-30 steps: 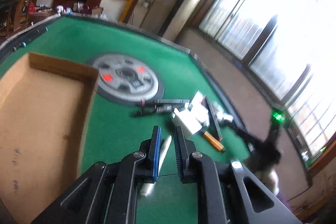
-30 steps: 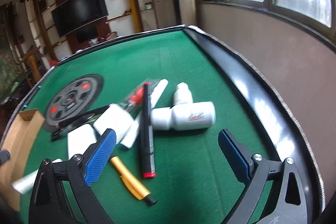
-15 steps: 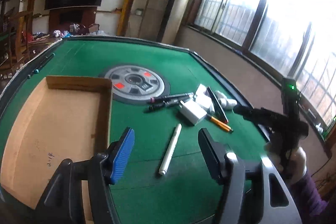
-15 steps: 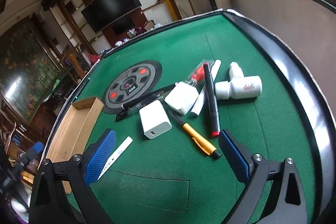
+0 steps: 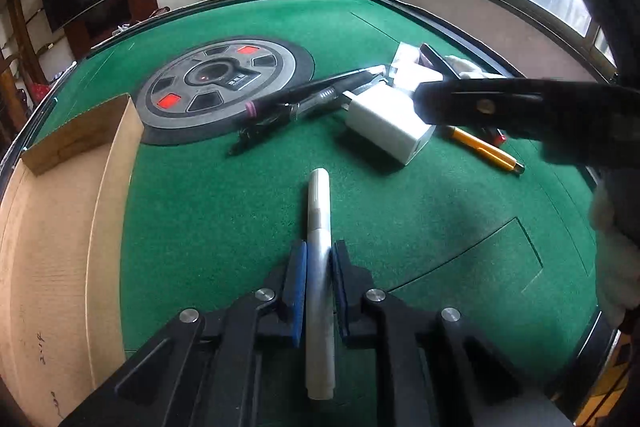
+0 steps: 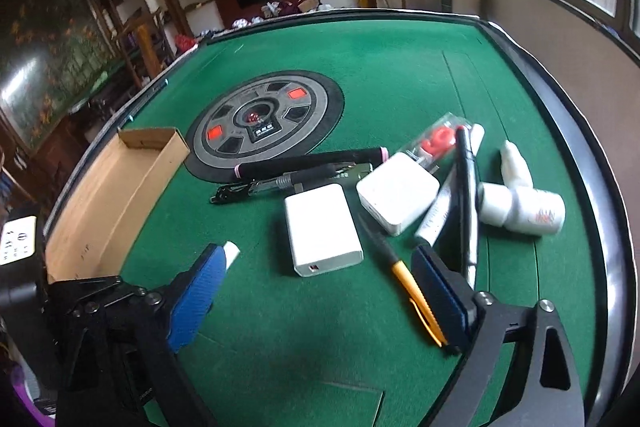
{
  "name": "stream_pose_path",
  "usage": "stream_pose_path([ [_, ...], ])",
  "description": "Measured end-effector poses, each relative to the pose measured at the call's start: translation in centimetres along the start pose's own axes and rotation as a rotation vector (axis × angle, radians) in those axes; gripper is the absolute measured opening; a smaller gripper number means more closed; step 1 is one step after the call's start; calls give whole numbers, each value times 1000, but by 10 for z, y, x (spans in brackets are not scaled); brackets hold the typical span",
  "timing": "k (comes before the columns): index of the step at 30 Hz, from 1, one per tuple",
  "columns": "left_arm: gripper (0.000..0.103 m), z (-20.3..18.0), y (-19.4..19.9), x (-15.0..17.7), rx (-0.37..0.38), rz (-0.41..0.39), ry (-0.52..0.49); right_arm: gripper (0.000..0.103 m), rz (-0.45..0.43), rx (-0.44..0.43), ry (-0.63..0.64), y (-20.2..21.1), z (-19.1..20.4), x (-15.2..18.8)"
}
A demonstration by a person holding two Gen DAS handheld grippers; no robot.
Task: Organize rigid objects
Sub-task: 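Carry the white marker into the tray with left while right grasps the white charger and drops it there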
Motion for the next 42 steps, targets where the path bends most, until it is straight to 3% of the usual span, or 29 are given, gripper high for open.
stream_pose_path([
  [4,12,18,14,4,102,19,95,65,61,-28,50,-22,7,-8],
  [13,12,58,85,4,266,-100,246,59,153,51,109,-55,14,-18],
  [14,12,62,92,4,275,-112,259,56,172,74,116,-61,15,-18],
  [15,12,67,97,2,278,-123,269,46,185,93,121,-64,14,-17],
  [18,12,85,119,-3,286,-159,298,45,186,75,58,-62,11,-15],
  [25,12,138,162,-34,220,-237,311,45,75,-107,-48,-6,24,-27],
  [29,12,168,150,-62,143,-223,315,45,38,-275,-62,6,61,-58],
  [32,12,192,120,-76,137,-156,358,45,49,-360,-70,-9,95,-79],
  [37,12,218,68,-83,135,-83,446,45,111,-408,-91,-63,146,-106],
  [42,12,235,32,-85,178,-50,530,45,156,-365,-88,-105,170,-116],
])
Point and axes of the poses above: each gripper's, at about its wrist camera, not at the fingertips, and y roughly against the way its jaws point, z to its left, x to its underside, the point moved 3 cm from there along -y, roughly the way its jaws point, and after that the axes turned 15 degrees about y, right-handed, at the moved point
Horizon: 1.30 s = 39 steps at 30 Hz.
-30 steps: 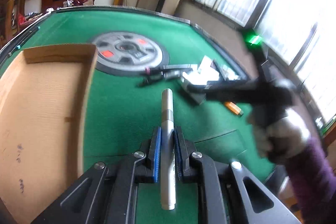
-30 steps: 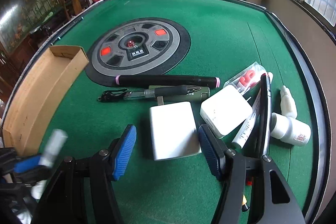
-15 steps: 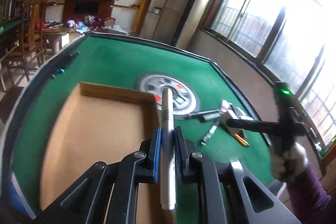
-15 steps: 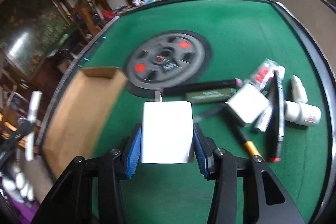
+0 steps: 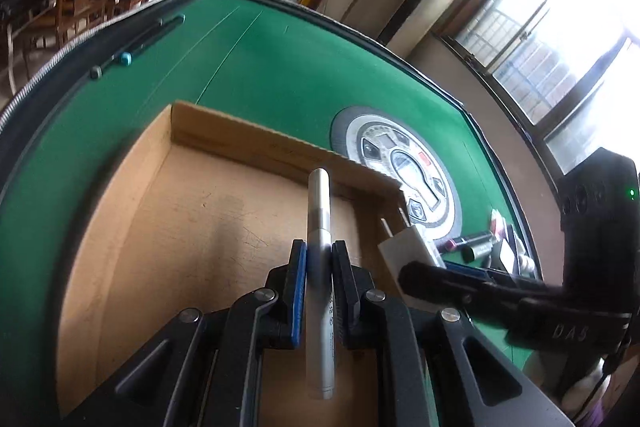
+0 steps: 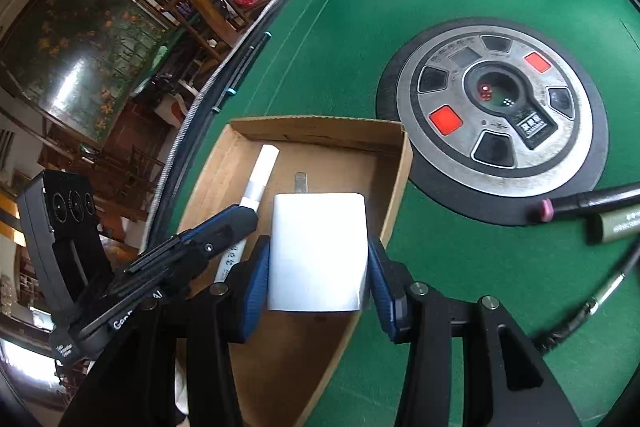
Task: Organize rigid objects
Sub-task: 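Carry the white marker into the tray with left while right grasps the white charger and drops it there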
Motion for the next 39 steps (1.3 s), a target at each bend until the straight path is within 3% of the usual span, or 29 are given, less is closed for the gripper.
stream_pose_path([
  [6,12,10,-21,2,17,14,55,45,14,110,68,-23,12,-8],
  [9,13,24,-28,-1,39,39,146,46,6,186,104,-27,14,-11],
  [12,31,33,-20,-4,83,20,208,47,-9,198,119,-25,14,-11],
  [17,32,45,-9,2,93,-13,260,50,-98,223,157,4,18,-13],
  [19,34,48,-2,8,87,-28,269,57,-142,240,176,26,18,-9],
  [20,35,47,1,11,77,-38,263,60,-163,253,188,38,17,-4],
  [22,48,43,8,17,52,-59,237,67,-201,283,212,62,13,6],
  [25,51,31,25,23,46,-129,186,75,-247,292,213,98,1,22],
  [29,53,-2,63,36,91,-225,114,77,-306,176,138,142,-24,44],
  [33,68,-41,97,55,130,-288,50,78,-367,45,23,174,-47,65],
  [35,76,-65,107,69,120,-321,3,79,-402,52,-7,186,-52,73],
  [39,97,-99,117,88,80,-354,-57,79,-469,176,18,217,-54,88],
])
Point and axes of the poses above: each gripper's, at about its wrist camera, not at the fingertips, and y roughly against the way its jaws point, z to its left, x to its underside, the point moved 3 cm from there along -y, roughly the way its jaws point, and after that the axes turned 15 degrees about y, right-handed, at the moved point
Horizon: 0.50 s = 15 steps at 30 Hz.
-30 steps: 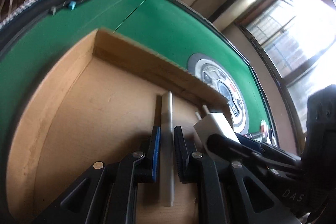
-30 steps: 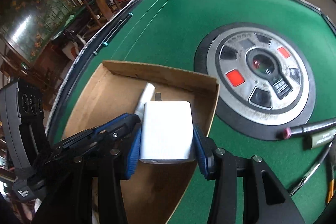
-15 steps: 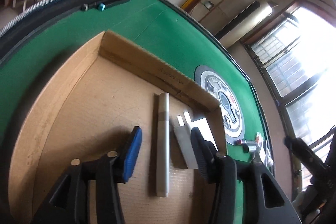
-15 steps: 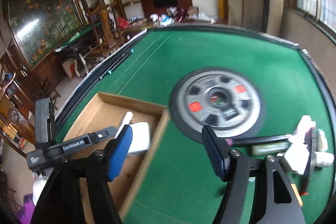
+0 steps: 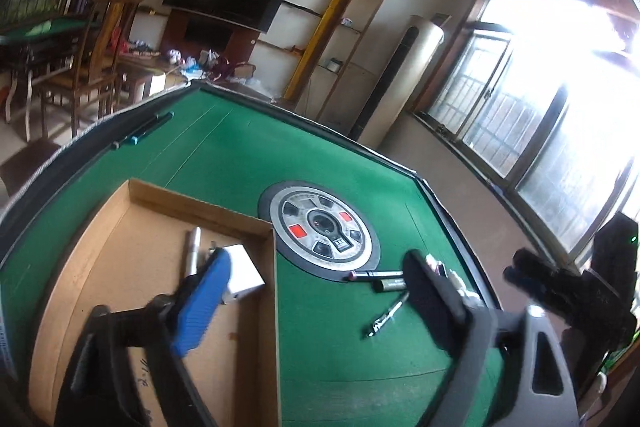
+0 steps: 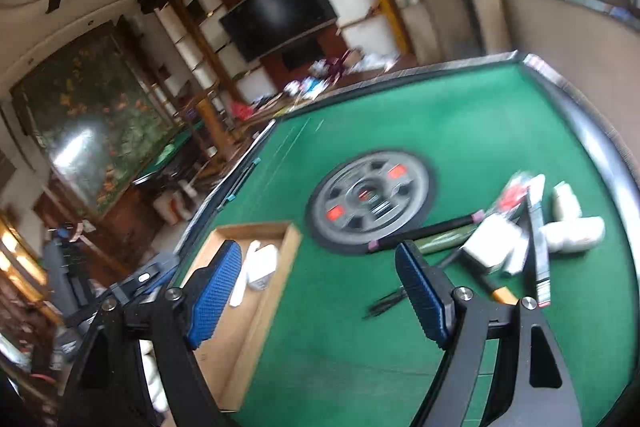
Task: Organize rigid objects
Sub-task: 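Carry the white marker into the tray with left while right grasps the white charger and drops it there, then lower the left tool onto the black-and-red marker and close on it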
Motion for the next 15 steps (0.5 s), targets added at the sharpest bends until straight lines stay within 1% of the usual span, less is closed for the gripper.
stream_pose_path([
  [1,99,-9,3,2,-15,-16,-18,79,-19,24,10,10,-2,-3],
  [2,99,-17,6,4,-10,-30,-31,79,-35,44,17,19,-1,-4],
  [3,100,-23,7,7,-2,-38,-45,83,-55,64,22,30,-5,-8],
  [4,100,-29,7,9,1,-39,-64,90,-68,78,20,38,-10,-11],
  [6,100,-40,-2,18,-6,-15,-120,95,-87,115,-1,53,-30,-17],
  [8,100,-47,-19,32,-40,29,-184,95,-94,164,-21,62,-55,-19],
  [10,100,-48,-41,46,-84,85,-227,95,-84,240,-42,66,-74,-16],
  [11,100,-49,-54,56,-96,129,-244,95,-68,284,-47,62,-86,-10],
  [13,100,-51,-74,72,-112,197,-262,95,-33,333,-62,52,-105,2],
  [15,100,-56,-91,92,-133,252,-284,95,5,358,-90,36,-125,18],
])
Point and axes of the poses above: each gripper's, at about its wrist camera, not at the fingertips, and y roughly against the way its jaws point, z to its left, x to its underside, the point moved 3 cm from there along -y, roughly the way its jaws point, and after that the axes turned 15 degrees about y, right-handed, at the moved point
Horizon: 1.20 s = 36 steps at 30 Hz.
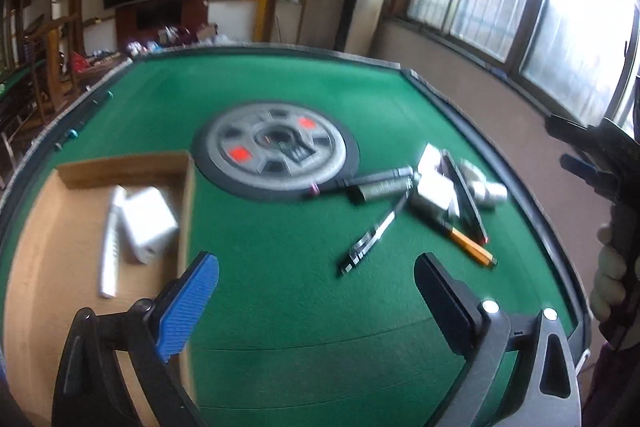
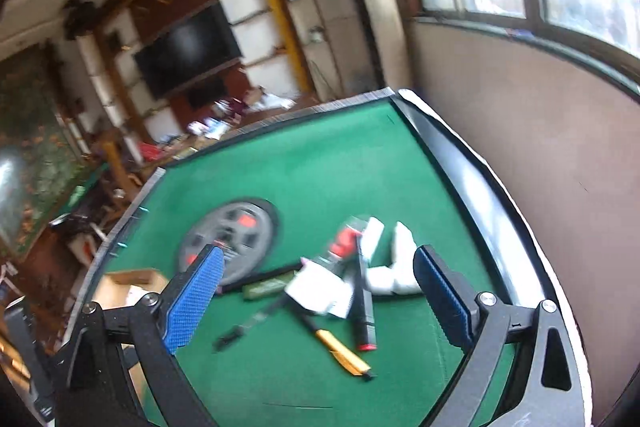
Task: Organize rigid objects
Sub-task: 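Lower the left tool onto the black-and-red marker and close on it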
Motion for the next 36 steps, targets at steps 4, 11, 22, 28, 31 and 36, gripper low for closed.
stream_pose_path([
  [4,100,-19,-26,11,-25,64,-41,95,59,24,-40,-37,-30,23],
  [11,99,-40,-60,-6,-64,89,-68,95,88,60,-115,-72,-74,34],
  [22,99,-79,-141,-43,-67,115,-358,95,100,3,-243,-77,-97,50],
  [28,96,-84,-159,-40,-45,172,-417,95,96,-18,-246,-78,-91,49],
  [31,94,-87,-159,-38,-50,169,-390,95,124,-37,-235,-83,-84,51],
  [36,71,-94,-152,-28,25,189,-361,95,156,-39,-197,-89,-72,54],
])
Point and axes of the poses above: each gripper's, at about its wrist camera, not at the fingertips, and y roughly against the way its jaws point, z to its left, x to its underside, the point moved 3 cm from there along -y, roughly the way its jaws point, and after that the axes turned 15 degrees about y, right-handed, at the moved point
